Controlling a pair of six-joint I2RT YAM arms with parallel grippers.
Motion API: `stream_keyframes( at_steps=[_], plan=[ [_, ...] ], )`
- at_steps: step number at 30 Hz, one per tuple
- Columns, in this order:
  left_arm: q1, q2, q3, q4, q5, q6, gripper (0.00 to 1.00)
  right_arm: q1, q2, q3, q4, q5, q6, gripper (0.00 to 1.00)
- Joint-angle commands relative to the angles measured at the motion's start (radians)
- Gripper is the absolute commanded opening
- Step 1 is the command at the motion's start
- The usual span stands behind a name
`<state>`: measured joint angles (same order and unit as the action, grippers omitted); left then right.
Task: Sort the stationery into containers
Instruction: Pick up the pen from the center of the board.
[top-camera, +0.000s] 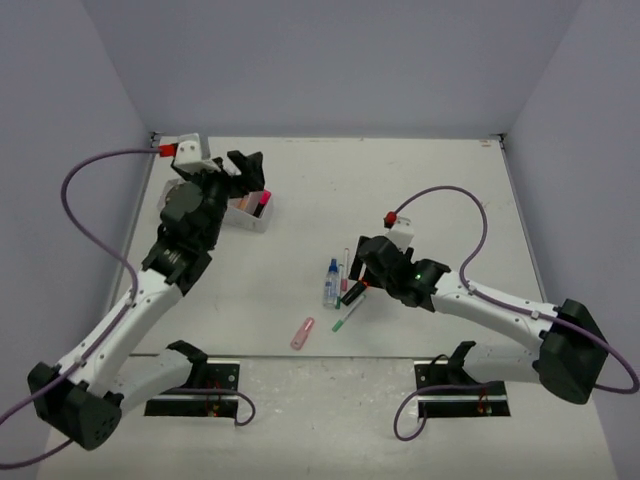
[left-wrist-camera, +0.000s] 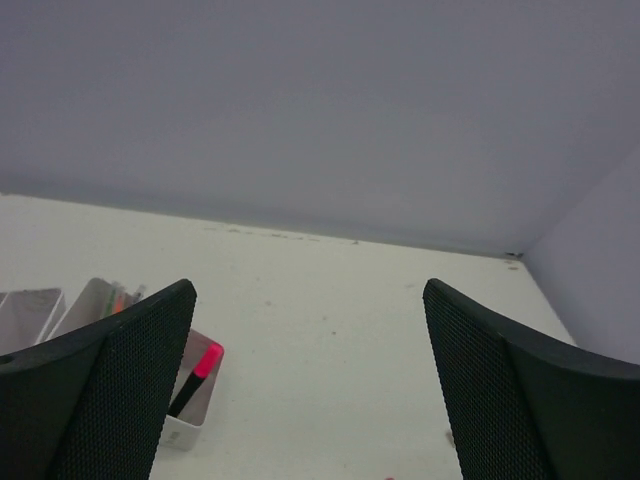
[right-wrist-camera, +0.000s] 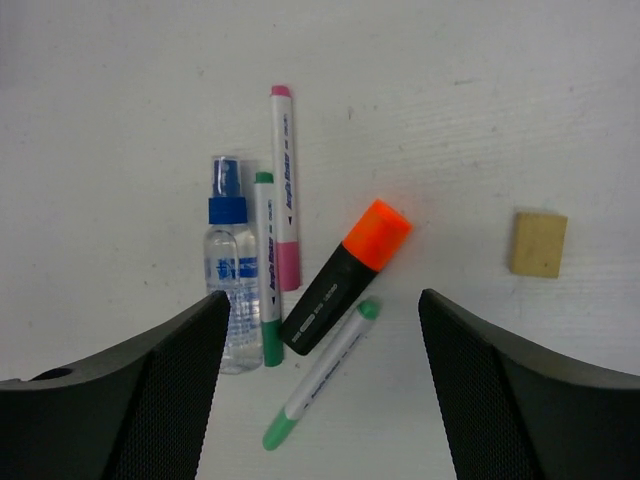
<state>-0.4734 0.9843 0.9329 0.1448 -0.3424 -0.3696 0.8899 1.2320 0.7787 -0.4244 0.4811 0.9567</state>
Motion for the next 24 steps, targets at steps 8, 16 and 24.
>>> stream_keyframes(
  at_steps=[8,16,24],
  plan=[
    [-0.016,-0.277,-0.147,-0.462,0.151,0.002,1.0,0.172,0.422,0.365,-0.438,0.181,0.621,0.5],
    [-0.016,-0.379,-0.169,-0.508,0.175,0.022,1.0,0.176,0.5,0.38,-0.444,0.159,0.66,0.4],
    [-0.016,-0.362,-0.195,-0.504,0.205,0.02,1.0,0.172,0.525,0.368,-0.441,0.167,0.68,0.36]
  ],
)
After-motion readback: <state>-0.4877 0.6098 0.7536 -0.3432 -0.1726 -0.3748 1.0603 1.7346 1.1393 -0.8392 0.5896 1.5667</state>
